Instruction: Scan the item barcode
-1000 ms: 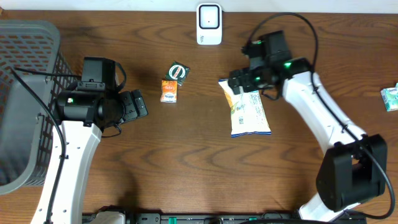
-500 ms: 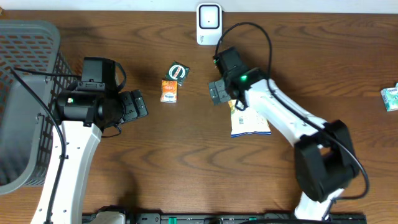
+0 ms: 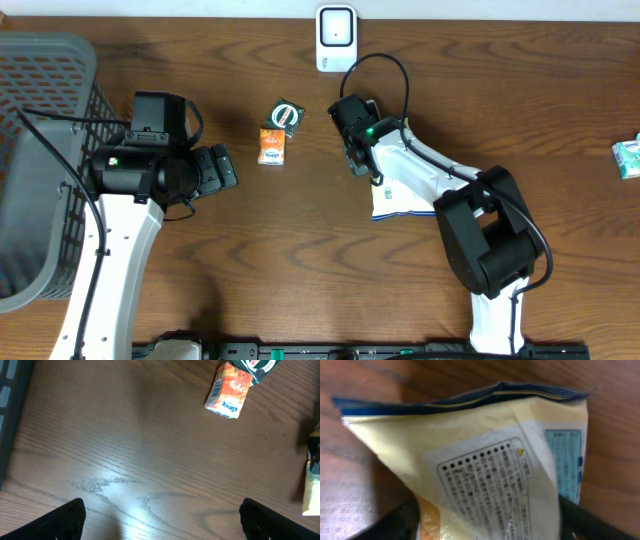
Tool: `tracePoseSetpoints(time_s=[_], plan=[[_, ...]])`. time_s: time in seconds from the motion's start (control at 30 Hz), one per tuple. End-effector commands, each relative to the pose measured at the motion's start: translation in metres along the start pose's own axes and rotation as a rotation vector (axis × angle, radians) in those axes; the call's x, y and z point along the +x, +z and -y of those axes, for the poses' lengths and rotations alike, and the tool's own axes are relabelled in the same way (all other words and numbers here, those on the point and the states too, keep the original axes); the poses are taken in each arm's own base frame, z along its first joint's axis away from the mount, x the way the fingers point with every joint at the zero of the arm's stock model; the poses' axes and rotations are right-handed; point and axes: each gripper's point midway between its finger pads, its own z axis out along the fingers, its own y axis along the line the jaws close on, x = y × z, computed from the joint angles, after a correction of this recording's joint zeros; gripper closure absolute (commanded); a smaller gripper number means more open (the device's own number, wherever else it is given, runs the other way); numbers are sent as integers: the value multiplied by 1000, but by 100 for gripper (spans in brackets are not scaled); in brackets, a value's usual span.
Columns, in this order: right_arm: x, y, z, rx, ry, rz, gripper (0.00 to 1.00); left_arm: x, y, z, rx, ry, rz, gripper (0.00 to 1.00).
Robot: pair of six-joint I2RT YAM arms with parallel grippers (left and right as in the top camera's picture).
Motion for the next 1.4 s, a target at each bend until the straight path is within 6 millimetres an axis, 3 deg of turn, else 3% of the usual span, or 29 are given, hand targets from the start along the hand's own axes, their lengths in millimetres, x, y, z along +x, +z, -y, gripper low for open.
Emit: tracePoseSetpoints(time_s=[0.0,0.27,0.47,0.57,0.8,1.07,1.27,1.37], plan=[[19,20,-6,15,-24,-64,43,0,0,-2,-6,-3,-2,2],[14,12,-12,-36,-22,-74,88,0,0,-2,-6,-3,-2,2],[-10,-11,-26,-210,16,-88,99,0,0,-2,-6,-3,-2,2],[-22,-23,-33,-317,23,-88,99,0,0,-2,-6,-3,-2,2],[-34,-53,-58,-780,46,-103,99,0,0,-2,-6,-3,-2,3],[-35,-85,-39,-1247,127,-64,99,0,0,-2,-6,-3,-2,3],[-4,-57,-19,-1312,241,-99,96,0,0,-2,-6,-3,-2,2],[13,-39,-9,-1311,315,-122,79,0,0,-2,-6,-3,-2,2]])
